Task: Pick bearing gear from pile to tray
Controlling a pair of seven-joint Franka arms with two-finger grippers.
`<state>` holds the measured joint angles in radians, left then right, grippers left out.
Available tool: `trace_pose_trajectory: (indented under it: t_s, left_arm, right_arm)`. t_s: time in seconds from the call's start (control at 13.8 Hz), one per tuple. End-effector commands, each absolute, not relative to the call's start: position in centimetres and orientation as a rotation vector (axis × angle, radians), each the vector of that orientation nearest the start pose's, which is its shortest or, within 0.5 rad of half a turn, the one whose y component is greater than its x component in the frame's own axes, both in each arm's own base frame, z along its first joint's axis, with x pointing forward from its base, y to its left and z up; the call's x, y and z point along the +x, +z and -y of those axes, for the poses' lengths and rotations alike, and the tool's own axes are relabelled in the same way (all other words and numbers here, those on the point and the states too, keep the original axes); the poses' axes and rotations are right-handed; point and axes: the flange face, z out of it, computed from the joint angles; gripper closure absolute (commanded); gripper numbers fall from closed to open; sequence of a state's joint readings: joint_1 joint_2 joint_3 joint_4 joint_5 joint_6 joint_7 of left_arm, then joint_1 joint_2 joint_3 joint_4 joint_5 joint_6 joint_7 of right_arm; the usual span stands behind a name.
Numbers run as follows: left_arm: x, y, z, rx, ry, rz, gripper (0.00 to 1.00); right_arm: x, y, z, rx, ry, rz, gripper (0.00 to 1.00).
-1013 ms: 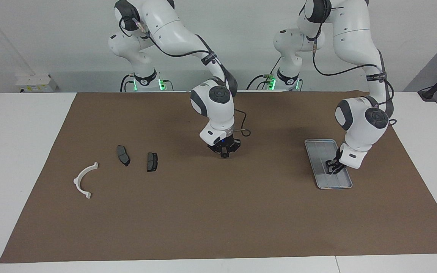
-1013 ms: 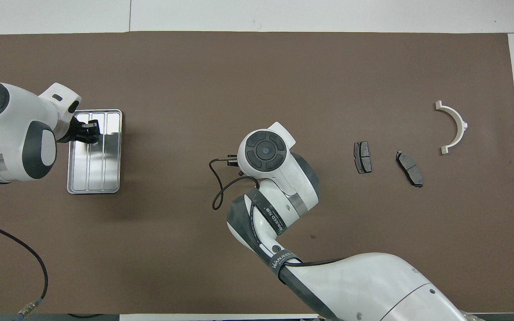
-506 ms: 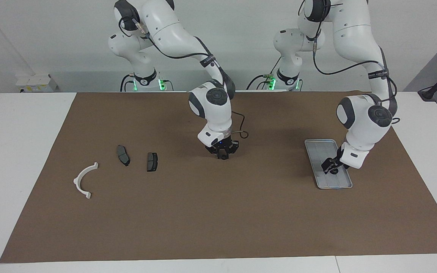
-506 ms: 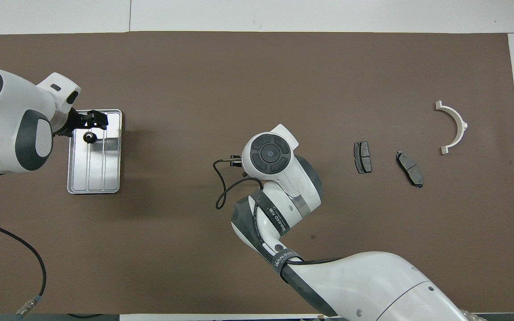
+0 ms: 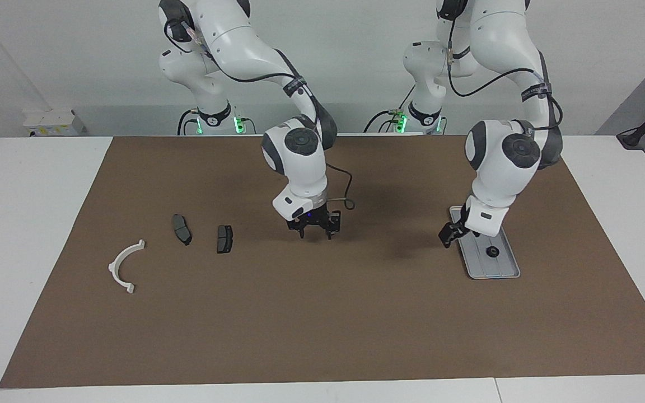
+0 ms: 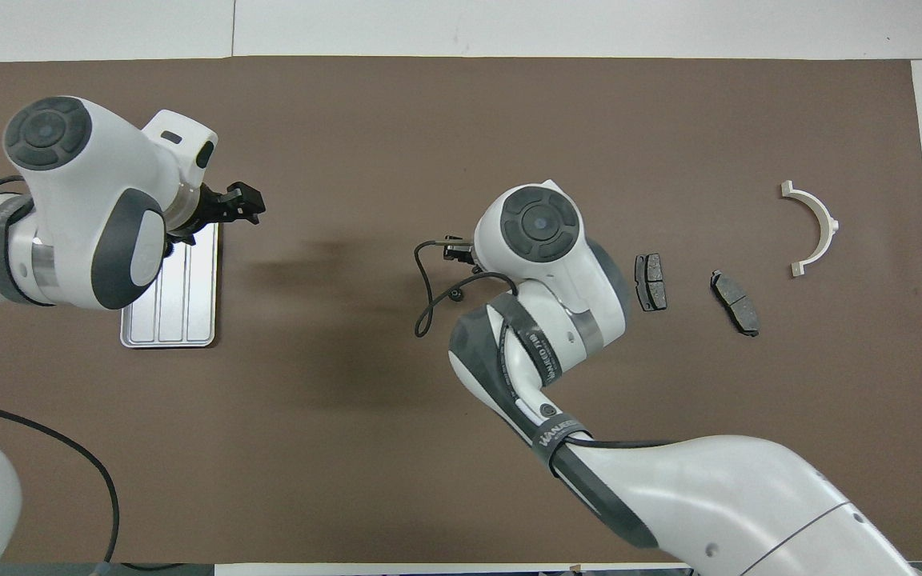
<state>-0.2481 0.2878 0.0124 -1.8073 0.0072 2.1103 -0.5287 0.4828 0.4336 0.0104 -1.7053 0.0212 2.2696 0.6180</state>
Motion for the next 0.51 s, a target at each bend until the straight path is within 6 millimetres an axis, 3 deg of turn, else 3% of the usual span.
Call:
trace_pose_trajectory:
  t_s: [0.0, 0.14, 0.36, 0.43]
  left_arm:
    - [59.6, 39.3, 19.8, -3.089, -0.013, 0.557, 0.0]
    - [57.4, 39.2, 25.2, -3.072, -0.004, 0.558, 0.0]
    - [56.0, 41.0, 32.0, -3.085, -0.062, 0.66, 0.0]
    - [55.5, 40.0, 35.1, -3.074, -0.054, 0.681, 0.0]
  right_arm:
    - [62.0, 38.5, -26.2, -3.041, -0.172, -0.158, 0.23]
    - [63.1, 40.6, -21.6, -3.058, -0.17, -0.095, 0.22]
    - [63.0, 45.7, -14.5, -3.09, -0.138, -0.049, 0.2]
    - [62.5, 47.5, -12.0, -3.099, -0.124, -0.028, 0.16]
